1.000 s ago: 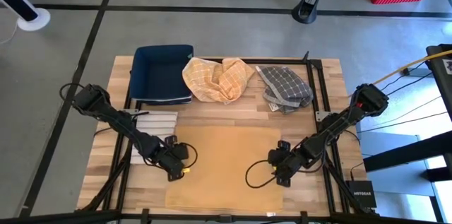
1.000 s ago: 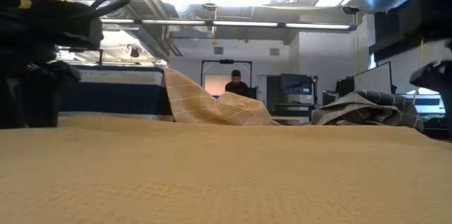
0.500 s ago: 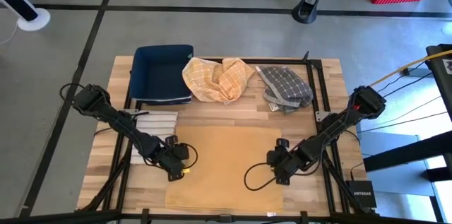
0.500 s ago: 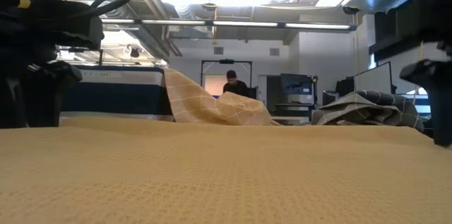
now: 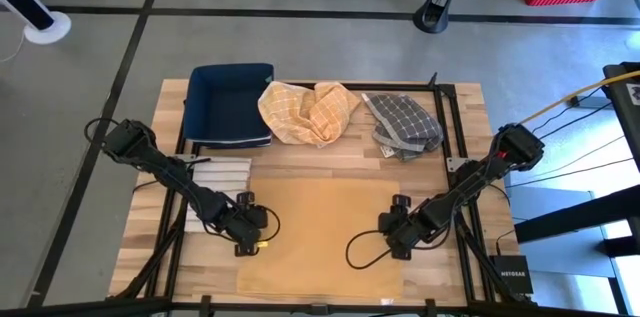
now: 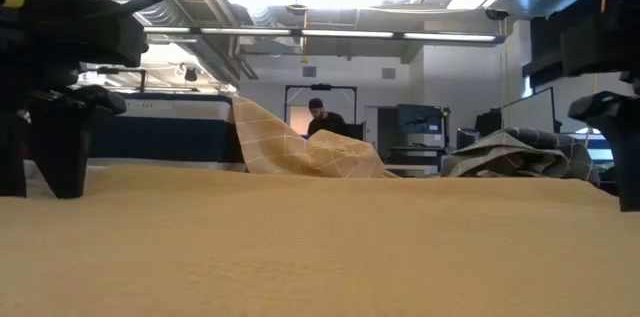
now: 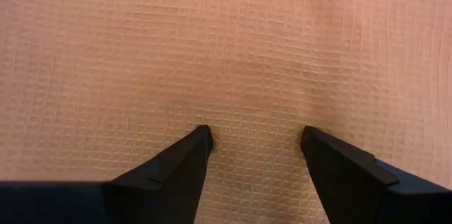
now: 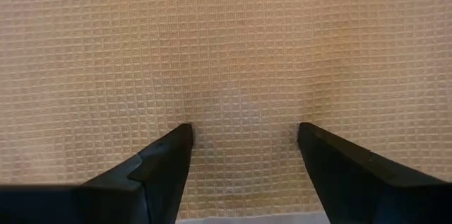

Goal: Fold towel
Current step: Fold the orange towel

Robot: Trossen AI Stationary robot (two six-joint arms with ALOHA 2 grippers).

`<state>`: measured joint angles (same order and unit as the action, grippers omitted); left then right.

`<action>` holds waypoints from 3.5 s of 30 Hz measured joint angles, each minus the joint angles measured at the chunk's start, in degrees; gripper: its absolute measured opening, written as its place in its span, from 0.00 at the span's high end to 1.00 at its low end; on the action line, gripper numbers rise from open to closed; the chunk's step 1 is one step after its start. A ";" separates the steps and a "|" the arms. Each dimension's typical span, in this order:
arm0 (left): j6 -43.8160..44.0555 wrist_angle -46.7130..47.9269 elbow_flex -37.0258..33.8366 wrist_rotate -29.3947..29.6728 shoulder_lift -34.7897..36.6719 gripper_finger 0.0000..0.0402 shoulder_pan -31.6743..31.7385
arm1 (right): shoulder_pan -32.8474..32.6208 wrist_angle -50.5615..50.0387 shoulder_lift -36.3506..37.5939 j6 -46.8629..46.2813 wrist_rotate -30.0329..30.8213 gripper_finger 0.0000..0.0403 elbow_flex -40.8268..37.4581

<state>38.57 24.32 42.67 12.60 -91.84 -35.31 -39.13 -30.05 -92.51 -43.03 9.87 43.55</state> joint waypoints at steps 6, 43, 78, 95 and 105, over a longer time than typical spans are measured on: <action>0.15 -0.01 -0.01 -0.09 -0.04 0.44 0.00 | 0.12 -0.60 -0.07 0.02 0.67 0.34 -0.07; -1.22 2.93 0.53 -2.64 0.07 0.44 2.51 | 0.15 -0.15 -0.22 0.00 0.96 0.34 -0.26; -0.98 2.97 0.40 -3.04 -0.12 0.44 2.40 | 0.09 2.56 2.01 -0.59 -0.28 0.34 -1.88; -0.78 3.28 0.40 -3.65 -0.12 0.88 2.29 | 0.11 -0.29 1.92 0.03 -0.54 0.81 -1.97; -0.85 3.28 0.40 -3.39 -0.12 0.98 2.29 | 0.11 -0.71 1.90 1.06 0.75 0.97 -2.02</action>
<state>37.72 27.59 43.07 9.21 -91.96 -33.01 -39.03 -30.75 -90.61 -41.97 10.62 41.53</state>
